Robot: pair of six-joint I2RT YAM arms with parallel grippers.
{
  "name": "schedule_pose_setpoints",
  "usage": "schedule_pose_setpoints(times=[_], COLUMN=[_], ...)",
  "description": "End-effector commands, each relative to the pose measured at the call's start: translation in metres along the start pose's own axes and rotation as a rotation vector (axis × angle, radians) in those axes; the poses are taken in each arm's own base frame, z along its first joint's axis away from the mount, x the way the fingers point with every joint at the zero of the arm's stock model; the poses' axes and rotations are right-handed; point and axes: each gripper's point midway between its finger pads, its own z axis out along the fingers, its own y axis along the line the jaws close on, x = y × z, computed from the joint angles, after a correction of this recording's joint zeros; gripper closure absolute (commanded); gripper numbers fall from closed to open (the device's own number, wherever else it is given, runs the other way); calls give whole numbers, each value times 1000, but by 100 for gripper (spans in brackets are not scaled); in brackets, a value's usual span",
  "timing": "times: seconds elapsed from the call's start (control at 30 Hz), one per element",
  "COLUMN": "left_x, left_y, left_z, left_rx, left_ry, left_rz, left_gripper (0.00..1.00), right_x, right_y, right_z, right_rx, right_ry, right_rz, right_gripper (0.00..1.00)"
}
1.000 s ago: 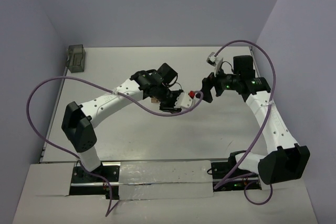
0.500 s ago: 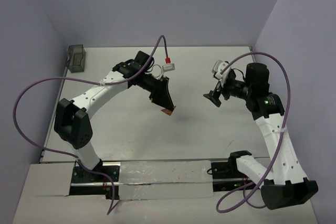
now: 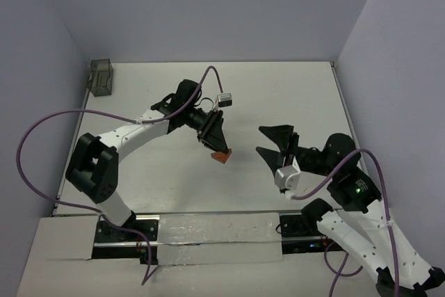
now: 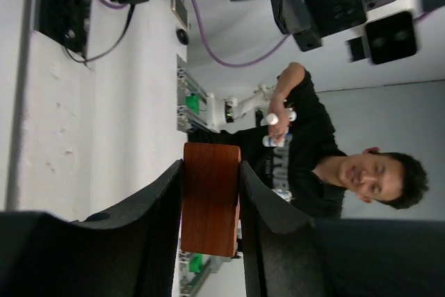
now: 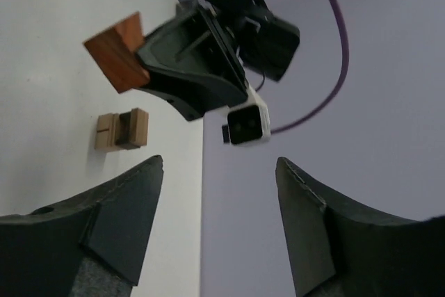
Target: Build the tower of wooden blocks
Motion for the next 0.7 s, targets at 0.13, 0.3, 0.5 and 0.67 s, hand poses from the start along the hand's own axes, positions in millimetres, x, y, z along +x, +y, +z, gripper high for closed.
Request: schedule_pose_setpoints(times=[0.13, 0.3, 0.5, 0.67], left_x=[25, 23, 24, 24], left_y=[-39, -44, -48, -49], left_z=[-9, -11, -13, -16], left_rx=[153, 194, 196, 195], left_ry=[132, 137, 127, 115], left_rz=[-58, -71, -54, -46], left_gripper=[100, 100, 100, 100], right_x=[-42, -54, -47, -47], right_y=[24, 30, 48, 50], right_z=[23, 48, 68, 80], right_rx=[-84, -117, -172, -121], right_ry=[-164, -175, -117, -81], right_rz=[-251, -234, -209, -205], right_gripper=[32, 32, 32, 32])
